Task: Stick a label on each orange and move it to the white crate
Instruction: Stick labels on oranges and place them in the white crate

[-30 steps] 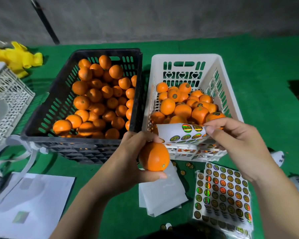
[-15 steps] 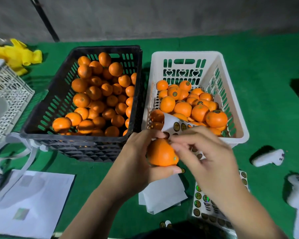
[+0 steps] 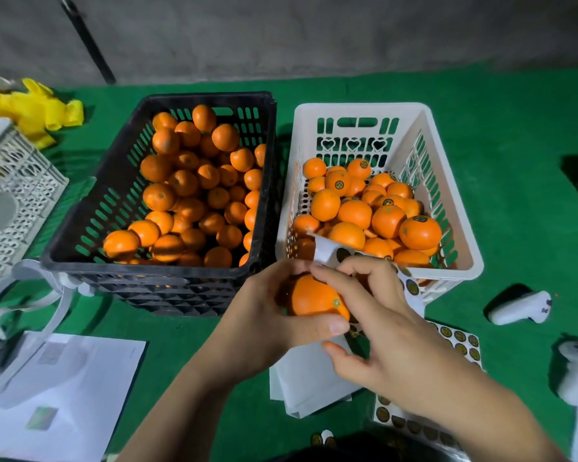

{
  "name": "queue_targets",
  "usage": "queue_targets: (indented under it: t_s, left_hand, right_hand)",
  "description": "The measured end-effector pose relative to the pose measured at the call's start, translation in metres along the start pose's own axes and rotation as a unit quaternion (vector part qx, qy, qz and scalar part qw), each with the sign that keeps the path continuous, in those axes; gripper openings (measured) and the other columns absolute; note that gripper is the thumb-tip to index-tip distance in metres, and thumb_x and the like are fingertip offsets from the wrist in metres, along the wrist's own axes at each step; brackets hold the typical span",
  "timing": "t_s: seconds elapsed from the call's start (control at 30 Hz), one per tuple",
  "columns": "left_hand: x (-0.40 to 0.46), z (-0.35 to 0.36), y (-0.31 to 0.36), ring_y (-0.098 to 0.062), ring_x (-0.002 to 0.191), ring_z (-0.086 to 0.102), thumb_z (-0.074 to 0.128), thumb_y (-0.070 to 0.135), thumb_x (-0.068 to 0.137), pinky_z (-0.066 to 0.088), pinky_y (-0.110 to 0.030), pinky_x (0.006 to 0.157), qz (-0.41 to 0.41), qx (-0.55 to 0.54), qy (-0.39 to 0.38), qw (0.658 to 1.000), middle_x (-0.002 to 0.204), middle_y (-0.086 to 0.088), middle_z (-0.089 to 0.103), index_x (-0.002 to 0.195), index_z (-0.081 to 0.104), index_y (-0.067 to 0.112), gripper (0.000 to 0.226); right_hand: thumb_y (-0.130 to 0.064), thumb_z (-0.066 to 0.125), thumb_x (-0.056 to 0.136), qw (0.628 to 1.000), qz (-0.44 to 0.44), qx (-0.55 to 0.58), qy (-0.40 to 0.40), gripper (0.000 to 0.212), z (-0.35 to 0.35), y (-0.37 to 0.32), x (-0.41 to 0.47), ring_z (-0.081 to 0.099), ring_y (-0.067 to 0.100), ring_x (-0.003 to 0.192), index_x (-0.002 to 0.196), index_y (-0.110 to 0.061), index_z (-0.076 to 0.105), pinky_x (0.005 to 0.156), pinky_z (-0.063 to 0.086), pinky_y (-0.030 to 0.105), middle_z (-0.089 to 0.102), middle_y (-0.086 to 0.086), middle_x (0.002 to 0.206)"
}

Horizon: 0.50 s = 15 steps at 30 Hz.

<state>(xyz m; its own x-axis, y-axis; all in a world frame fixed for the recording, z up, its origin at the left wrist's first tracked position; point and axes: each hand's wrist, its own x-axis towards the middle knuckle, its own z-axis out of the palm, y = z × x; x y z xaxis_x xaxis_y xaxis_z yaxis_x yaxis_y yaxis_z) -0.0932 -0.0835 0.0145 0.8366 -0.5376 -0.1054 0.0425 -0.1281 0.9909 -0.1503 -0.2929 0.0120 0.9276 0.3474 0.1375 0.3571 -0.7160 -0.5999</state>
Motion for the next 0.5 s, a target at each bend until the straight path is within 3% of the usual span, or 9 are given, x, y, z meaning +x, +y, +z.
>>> queue_targets:
  t_s: [0.1, 0.23, 0.3, 0.4, 0.5]
  left_hand:
    - [0.001, 0.003, -0.006, -0.028, 0.118, 0.071, 0.087, 0.051, 0.082, 0.059, -0.055, 0.099, -0.015, -0.045, -0.016, 0.999, 0.128, -0.006, 0.074, 0.132, 0.068, 0.028, 0.059]
    - [0.001, -0.001, -0.013, -0.016, 0.122, 0.069, 0.064, 0.069, 0.092, 0.060, -0.036, 0.097, -0.032, -0.097, 0.032, 0.994, 0.128, 0.003, 0.075, 0.127, 0.075, 0.034, 0.051]
    - [0.003, -0.005, -0.019, -0.007, 0.109, 0.072, 0.065, 0.060, 0.093, 0.059, -0.029, 0.088, -0.039, -0.093, 0.100, 0.990, 0.116, 0.007, 0.078, 0.118, 0.080, 0.032, 0.040]
    - [0.005, -0.013, -0.031, -0.015, 0.093, 0.074, 0.081, 0.033, 0.086, 0.058, -0.025, 0.074, -0.035, -0.143, 0.172, 0.974, 0.104, -0.003, 0.079, 0.103, 0.079, 0.020, 0.022]
    - [0.007, -0.019, -0.036, -0.018, 0.094, 0.075, 0.078, 0.016, 0.087, 0.060, -0.025, 0.071, -0.013, -0.191, 0.189, 0.963, 0.111, -0.001, 0.078, 0.112, 0.063, 0.010, 0.030]
  right_hand:
    - [-0.053, 0.080, 0.080, 0.996, -0.020, -0.017, 0.084, 0.081, 0.006, 0.001, 0.007, 0.038, 0.012, 0.134, 0.152, -0.033, 0.048, 0.103, 0.041, 0.027, 0.035, -0.015, 0.145]
    - [-0.062, 0.080, 0.078, 0.996, -0.036, 0.013, 0.086, 0.080, 0.001, 0.007, 0.007, 0.042, 0.010, 0.136, 0.147, -0.033, 0.053, 0.110, 0.035, 0.025, 0.047, -0.018, 0.144]
    - [-0.065, 0.079, 0.076, 0.994, -0.031, 0.036, 0.099, 0.082, -0.003, 0.009, 0.005, 0.043, 0.008, 0.134, 0.147, -0.035, 0.052, 0.108, 0.033, 0.019, 0.048, -0.017, 0.140]
    - [-0.063, 0.079, 0.074, 0.986, -0.024, 0.059, 0.155, 0.085, -0.013, 0.023, 0.008, 0.047, 0.008, 0.127, 0.149, -0.036, 0.050, 0.108, 0.036, 0.021, 0.050, -0.019, 0.131]
    - [-0.049, 0.087, 0.077, 0.972, 0.006, 0.003, 0.234, 0.085, -0.025, 0.064, 0.024, 0.046, 0.008, 0.131, 0.150, -0.026, 0.050, 0.111, 0.039, 0.031, 0.048, -0.016, 0.133]
